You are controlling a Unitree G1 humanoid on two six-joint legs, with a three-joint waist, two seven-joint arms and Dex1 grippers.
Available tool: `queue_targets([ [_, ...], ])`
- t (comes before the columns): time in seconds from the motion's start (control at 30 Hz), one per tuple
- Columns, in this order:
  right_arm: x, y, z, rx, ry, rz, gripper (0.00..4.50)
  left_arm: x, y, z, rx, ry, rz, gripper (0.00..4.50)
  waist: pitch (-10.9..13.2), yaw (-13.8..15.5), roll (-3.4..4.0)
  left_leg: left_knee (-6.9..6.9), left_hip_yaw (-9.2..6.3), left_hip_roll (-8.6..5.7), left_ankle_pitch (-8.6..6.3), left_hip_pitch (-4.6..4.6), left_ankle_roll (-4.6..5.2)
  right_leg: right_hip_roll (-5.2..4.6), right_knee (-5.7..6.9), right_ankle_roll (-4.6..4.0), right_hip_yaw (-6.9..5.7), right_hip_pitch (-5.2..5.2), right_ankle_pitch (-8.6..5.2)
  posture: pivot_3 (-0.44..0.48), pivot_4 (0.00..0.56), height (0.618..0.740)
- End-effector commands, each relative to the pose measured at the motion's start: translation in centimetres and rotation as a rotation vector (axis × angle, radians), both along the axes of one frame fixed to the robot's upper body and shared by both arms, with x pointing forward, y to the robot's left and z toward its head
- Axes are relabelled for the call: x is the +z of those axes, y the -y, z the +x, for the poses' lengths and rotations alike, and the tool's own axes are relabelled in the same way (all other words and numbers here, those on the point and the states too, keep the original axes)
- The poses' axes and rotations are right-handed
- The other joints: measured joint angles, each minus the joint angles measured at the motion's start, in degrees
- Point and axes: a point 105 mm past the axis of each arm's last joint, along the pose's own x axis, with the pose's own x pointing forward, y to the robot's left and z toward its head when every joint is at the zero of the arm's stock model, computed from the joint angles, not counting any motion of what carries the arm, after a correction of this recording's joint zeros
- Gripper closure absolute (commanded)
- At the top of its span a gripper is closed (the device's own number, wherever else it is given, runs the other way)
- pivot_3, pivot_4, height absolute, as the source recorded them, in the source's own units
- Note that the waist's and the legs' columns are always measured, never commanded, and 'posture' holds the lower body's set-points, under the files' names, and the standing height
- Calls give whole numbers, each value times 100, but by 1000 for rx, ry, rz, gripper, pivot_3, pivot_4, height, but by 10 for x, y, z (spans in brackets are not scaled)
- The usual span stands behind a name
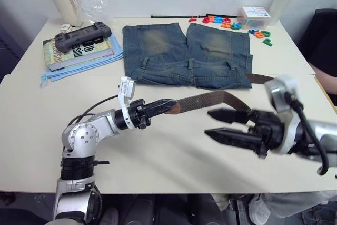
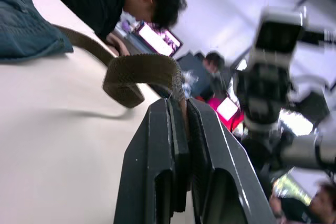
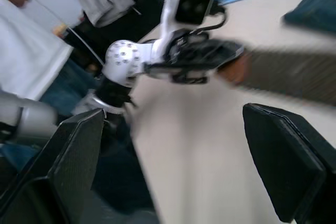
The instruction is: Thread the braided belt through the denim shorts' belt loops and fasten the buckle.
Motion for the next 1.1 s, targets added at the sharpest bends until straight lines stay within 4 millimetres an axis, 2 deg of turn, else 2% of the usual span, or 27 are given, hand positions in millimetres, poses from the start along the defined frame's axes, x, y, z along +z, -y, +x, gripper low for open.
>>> queue_targets([
  [0.03, -4, -13, -3, -33, -76, 67, 44, 15, 0, -7, -13, 31, -24, 4500, 0, 1, 0, 13, 0, 0, 0, -3, 0, 0, 7, 0, 0, 0, 0, 0, 150, 654],
  [0.17, -21, -18, 26, -203, -208, 159, 44, 15, 1, -10, -22, 37, -10, 4500, 0, 5, -1, 46, -9, 0, 0, -2, 0, 2, 17, 0, -6, 14, 6, 0, 150, 654],
  [0.37, -10, -16, 55, -362, -268, 373, 44, 17, 0, -9, -9, 38, -12, 4500, 1, 11, 1, 53, -14, -4, -2, -10, 2, 4, 17, -1, -11, 11, 11, 0, 150, 654],
  [0.5, -4, -6, 65, -445, -275, 466, 44, 17, -1, -10, -3, 37, -13, 4500, 1, 9, 1, 54, -13, -6, -2, -13, 2, 6, 19, -1, -14, 6, 11, 0, 150, 654],
  [0.73, -4, -7, 66, -466, -272, 485, 44, 17, 0, -10, -4, 38, -13, 4500, 1, -12, 3, 55, -6, -6, -2, -13, 3, 9, 31, -1, -15, -1, 11, 0, 150, 654],
  [0.77, -4, -7, 66, -468, -270, 485, 548, 17, 0, -10, -5, 39, -13, 4500, 1, -12, 3, 55, -5, -6, -2, -13, 3, 9, 32, -1, -14, -2, 10, 0, 150, 654],
  [0.83, -6, -6, 67, -479, -270, 488, 1275, 18, 0, -10, -7, 40, -13, 4500, 1, -9, 3, 55, -5, -6, -2, -12, 3, 10, 33, -1, -14, -2, 10, 0, 150, 654],
  [1.03, -12, 0, 70, -504, -261, 514, 4204, 18, 1, -11, -13, 42, -4, 4500, 2, -8, 4, 55, -1, -6, -3, -13, 4, 10, 33, -1, -15, -3, 10, 0, 150, 654],
  [1.1, -14, 4, 71, -511, -258, 528, 4365, 17, 1, -11, -12, 41, -3, 4500, 2, -4, 4, 55, -2, -6, -3, -12, 5, 10, 34, -1, -16, -3, 10, 0, 150, 654],
])
